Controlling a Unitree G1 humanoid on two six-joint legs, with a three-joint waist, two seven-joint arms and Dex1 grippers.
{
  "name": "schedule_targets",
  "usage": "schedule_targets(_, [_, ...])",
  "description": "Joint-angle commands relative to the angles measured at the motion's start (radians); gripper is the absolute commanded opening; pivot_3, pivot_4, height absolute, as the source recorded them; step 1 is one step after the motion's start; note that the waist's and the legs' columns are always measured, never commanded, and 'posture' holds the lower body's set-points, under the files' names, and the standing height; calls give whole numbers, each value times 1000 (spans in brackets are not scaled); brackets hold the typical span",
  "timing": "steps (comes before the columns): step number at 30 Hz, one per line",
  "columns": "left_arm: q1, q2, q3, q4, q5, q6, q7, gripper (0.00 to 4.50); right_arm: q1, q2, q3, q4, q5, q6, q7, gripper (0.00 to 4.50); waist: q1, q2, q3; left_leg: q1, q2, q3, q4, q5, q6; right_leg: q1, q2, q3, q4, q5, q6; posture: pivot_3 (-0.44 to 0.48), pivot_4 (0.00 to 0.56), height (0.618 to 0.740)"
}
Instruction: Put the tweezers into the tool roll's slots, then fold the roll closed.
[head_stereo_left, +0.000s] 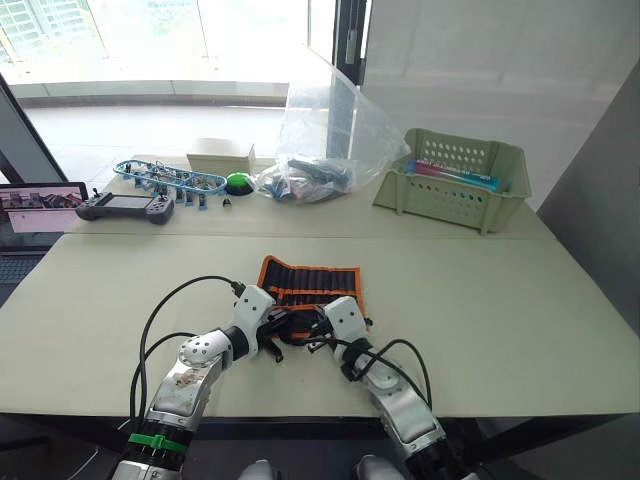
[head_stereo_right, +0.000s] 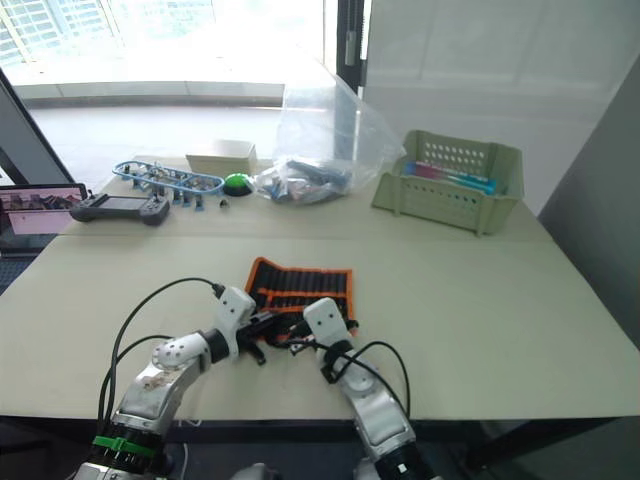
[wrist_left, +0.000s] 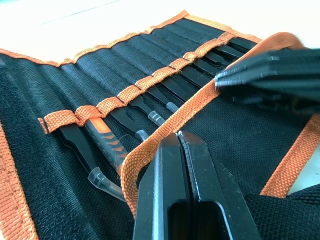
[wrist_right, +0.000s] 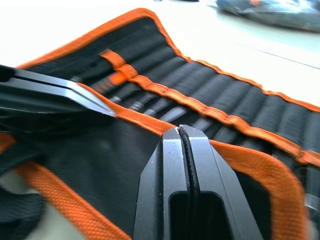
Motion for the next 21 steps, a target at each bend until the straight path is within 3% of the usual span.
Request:
schedule_targets(1, [6,23,12,43,9,12,3,29,51,-47,-78,-22,-1,154,-15,0,0,0,0,0,0,0,0,0,0,0,0,0,0,0,0,0,150,740])
schedule_targets(9, [-2,26,14,49,11,3,-1,29,106,-93,-102,-204,17,329,13,0,2,0,0,0,1,-1,-1,-4,-7,-1,-1,-2,-5,0,0,0,150,740])
schedule_targets(15, [-23,23,34,11,-13,-36,-10,29,81,-61,-141,-297,132,131,76,0,0,0,2,-5,1,-1,-3,-5,-7,-1,-2,-3,-10,0,0,0,150,740])
schedule_targets(19, [-17,48,68,-80,-74,-59,-62,29,61,-86,-190,-358,183,139,114,0,-4,0,3,-20,-1,1,-3,1,1,-17,-1,-2,-9,9,4,0,150,740])
schedule_targets(21, [-12,68,124,-156,-164,-46,-111,29,41,-121,-213,-397,204,164,142,0,-5,0,3,-23,1,0,-3,1,1,-20,3,-2,-9,13,7,0,150,740])
